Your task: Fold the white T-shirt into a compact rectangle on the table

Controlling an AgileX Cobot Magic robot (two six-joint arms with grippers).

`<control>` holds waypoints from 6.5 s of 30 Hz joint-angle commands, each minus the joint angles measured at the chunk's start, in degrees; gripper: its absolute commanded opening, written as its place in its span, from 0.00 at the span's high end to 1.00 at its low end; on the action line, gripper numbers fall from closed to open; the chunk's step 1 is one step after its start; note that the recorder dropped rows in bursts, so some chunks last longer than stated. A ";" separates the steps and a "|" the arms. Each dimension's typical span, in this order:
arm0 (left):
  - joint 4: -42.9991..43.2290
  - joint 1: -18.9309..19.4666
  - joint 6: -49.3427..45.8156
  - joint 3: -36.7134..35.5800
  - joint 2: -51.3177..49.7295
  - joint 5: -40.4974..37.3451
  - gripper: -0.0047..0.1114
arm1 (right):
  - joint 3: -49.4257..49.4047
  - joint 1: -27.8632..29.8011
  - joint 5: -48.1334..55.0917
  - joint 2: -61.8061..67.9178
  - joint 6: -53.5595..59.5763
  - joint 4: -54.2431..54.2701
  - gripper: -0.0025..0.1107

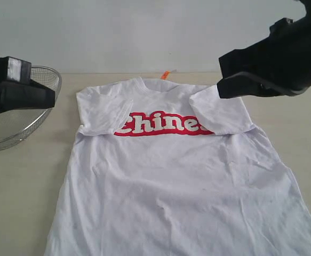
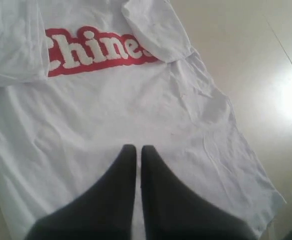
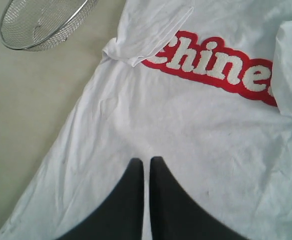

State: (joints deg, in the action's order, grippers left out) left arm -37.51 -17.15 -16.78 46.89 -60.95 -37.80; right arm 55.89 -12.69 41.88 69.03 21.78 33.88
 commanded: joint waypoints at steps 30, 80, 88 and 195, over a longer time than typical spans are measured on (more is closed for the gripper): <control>1.12 -0.16 -3.80 -17.21 -13.70 -18.49 0.34 | -15.15 21.85 22.03 8.74 -16.28 -23.46 0.52; -0.51 -0.16 -3.78 -21.60 -31.41 -8.53 0.49 | -25.84 21.85 -0.14 22.94 -18.10 -22.47 0.52; -1.57 -0.16 -4.04 -21.47 -31.41 -6.60 0.49 | -25.84 21.85 0.32 22.94 -16.04 -20.43 0.52; 11.22 -0.16 1.90 -5.95 -26.46 -12.94 0.46 | -17.13 21.85 11.58 17.29 -14.62 -23.01 0.39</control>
State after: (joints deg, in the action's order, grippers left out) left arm -26.58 -17.15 -15.59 41.98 -87.48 -50.44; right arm 40.48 8.98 54.98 86.22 7.35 12.08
